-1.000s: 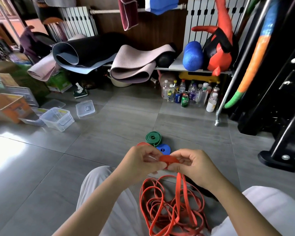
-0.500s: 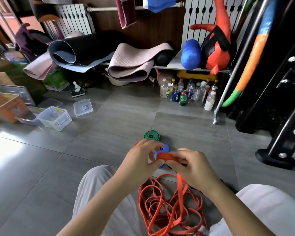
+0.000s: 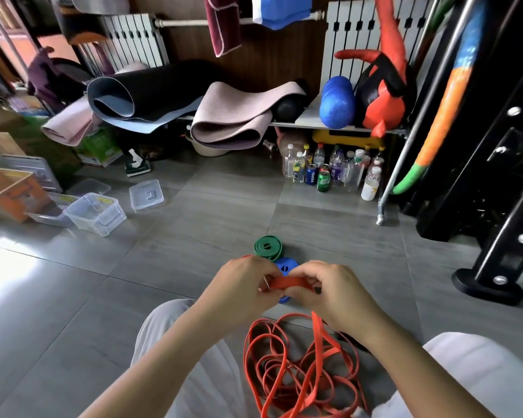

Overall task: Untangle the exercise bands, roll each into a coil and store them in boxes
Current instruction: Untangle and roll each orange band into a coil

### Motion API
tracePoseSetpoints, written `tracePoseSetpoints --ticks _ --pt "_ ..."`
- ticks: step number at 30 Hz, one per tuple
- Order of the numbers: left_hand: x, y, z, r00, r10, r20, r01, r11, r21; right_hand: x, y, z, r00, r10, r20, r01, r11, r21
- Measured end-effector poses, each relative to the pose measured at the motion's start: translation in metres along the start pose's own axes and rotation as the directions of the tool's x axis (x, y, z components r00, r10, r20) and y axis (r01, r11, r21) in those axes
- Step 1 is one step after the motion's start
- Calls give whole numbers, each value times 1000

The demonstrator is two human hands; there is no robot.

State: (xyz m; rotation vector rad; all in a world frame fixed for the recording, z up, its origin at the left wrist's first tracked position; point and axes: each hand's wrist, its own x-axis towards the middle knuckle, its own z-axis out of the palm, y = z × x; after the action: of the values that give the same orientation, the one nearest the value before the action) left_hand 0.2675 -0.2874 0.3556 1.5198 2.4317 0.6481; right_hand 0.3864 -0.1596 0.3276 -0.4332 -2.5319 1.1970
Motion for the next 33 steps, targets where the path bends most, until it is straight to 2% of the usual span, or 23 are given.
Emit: tracePoseSetpoints --ticks 2,5,8,10,11,12,13,14,16,17,19,21,23,25,27,30,33 --pt "0 -5 -1 997 -78 -1 76 968 -240 0 2 -2 996 83 -33 -74 973 218" --pt "-1 -12 0 990 -140 23 126 795 -594 -1 1 -3 992 98 -74 -57 899 434" --pt "-4 -12 7 991 -130 36 100 525 -845 -3 -5 5 985 117 -126 -20 807 591" --pt "-5 -10 14 986 -157 59 108 324 -940 -4 -6 14 976 161 -144 -25 746 665" --pt "-5 -9 17 982 -176 65 113 278 -954 -4 -6 18 973 176 -147 -30 734 679" --pt "-5 -8 19 978 -196 65 121 288 -950 -4 -6 19 973 179 -148 -35 742 670" --pt "-4 -8 18 977 -209 49 125 369 -921 -3 -5 20 974 170 -148 -38 770 637" --pt "-4 -8 17 977 -211 17 125 514 -849 -3 -4 20 977 157 -143 -45 811 584" --pt "-4 -9 10 986 -148 -73 82 825 -559 -2 0 18 981 146 -129 -80 907 414" --pt "-3 -10 5 992 -78 -97 35 922 -386 -1 1 17 985 130 -115 -90 948 306" --pt "-1 -8 -4 996 26 -87 -39 988 -150 2 0 17 995 49 -90 -39 993 109" --pt "0 -5 -12 997 38 -66 -40 999 -26 7 -5 13 995 -7 -97 11 999 36" --pt "3 -5 -16 993 50 -104 -50 999 7 12 -11 6 992 -33 -124 40 998 50" --pt "3 -5 -17 982 34 -184 -52 994 -91 14 -15 -2 989 -20 -145 43 986 161" --pt "2 -5 -15 973 -64 -222 -15 941 -339 16 -16 -7 990 6 -141 38 951 305" --pt "2 -4 -8 958 -194 -210 1 738 -675 18 -17 -8 991 4 -132 52 907 418" --pt "3 -3 -1 942 -293 -165 -11 464 -886 19 -14 -7 990 31 -139 45 858 512"
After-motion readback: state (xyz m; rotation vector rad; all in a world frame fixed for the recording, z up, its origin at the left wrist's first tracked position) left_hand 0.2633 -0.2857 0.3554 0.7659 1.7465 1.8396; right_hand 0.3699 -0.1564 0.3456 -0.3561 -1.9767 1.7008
